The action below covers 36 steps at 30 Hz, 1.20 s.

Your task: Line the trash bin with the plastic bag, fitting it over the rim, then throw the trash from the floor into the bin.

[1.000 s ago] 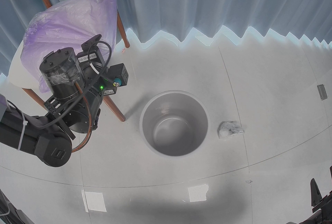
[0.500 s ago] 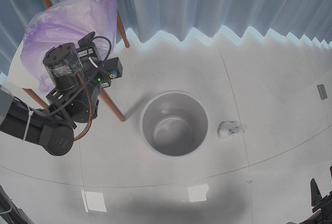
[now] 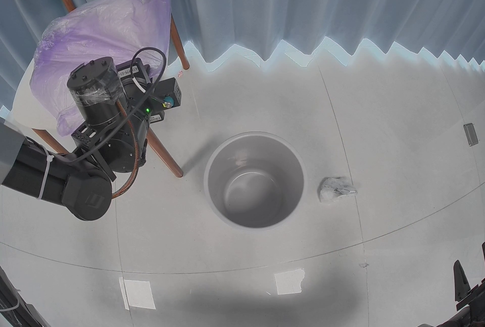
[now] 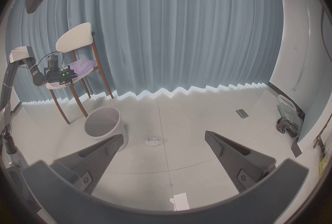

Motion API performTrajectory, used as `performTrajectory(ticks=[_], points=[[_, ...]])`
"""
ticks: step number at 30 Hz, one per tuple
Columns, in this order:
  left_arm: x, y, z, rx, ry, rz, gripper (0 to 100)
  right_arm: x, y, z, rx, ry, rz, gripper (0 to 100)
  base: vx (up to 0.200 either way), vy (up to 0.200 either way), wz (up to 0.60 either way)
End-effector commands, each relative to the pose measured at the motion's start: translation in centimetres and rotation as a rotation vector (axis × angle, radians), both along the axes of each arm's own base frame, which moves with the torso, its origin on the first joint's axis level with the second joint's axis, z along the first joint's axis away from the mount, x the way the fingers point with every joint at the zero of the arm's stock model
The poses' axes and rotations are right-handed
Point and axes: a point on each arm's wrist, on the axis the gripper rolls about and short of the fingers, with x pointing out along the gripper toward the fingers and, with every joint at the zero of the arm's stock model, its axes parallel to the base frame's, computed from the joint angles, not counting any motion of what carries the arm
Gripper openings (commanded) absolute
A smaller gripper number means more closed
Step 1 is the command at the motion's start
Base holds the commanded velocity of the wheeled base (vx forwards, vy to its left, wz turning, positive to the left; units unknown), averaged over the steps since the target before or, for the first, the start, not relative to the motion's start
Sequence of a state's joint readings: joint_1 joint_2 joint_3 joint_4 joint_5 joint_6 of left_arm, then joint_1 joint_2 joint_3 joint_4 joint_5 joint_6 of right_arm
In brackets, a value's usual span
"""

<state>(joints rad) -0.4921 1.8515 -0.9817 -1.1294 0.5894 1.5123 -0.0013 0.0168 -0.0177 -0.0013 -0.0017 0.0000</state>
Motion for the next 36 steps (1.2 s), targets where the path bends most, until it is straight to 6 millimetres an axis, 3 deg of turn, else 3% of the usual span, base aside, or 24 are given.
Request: performTrajectory(ticks=[1,9,13,17,25,30,34,36], points=[[-0.4,0.2,0.6,-0.017,-0.014,-0.001,0,0.0,0.0,-0.5,0.0,0.001,0.0,100,0.0,0.0,0.0],[-2.5,0.4,0.1,-0.181,0.028,-0.067,0,0.0,0.0,-0.5,0.0,0.001,0.0,100,0.0,0.0,0.0],[-5.5,1.5,1.2,-0.313,0.126,-0.107,0,0.0,0.0,-0.5,0.0,0.001,0.0,100,0.0,0.0,0.0],[-7.0,2.2,1.9,-0.444,0.2,-0.148,0,0.0,0.0,-0.5,0.0,0.001,0.0,100,0.0,0.0,0.0],[-7.1,4.2,1.6,-0.671,0.323,-0.271,0,0.0,0.0,-0.5,0.0,0.001,0.0,100,0.0,0.0,0.0],[-6.6,4.5,3.4,-0.82,0.341,-0.351,0,0.0,0.0,-0.5,0.0,0.001,0.0,100,0.0,0.0,0.0],[-7.3,4.5,3.7,-0.985,0.461,-0.46,0,0.0,0.0,-0.5,0.0,0.001,0.0,100,0.0,0.0,0.0],[-8.7,5.1,4.3,-1.098,0.525,-0.562,0,0.0,0.0,-0.5,0.0,0.001,0.0,100,0.0,0.0,0.0]])
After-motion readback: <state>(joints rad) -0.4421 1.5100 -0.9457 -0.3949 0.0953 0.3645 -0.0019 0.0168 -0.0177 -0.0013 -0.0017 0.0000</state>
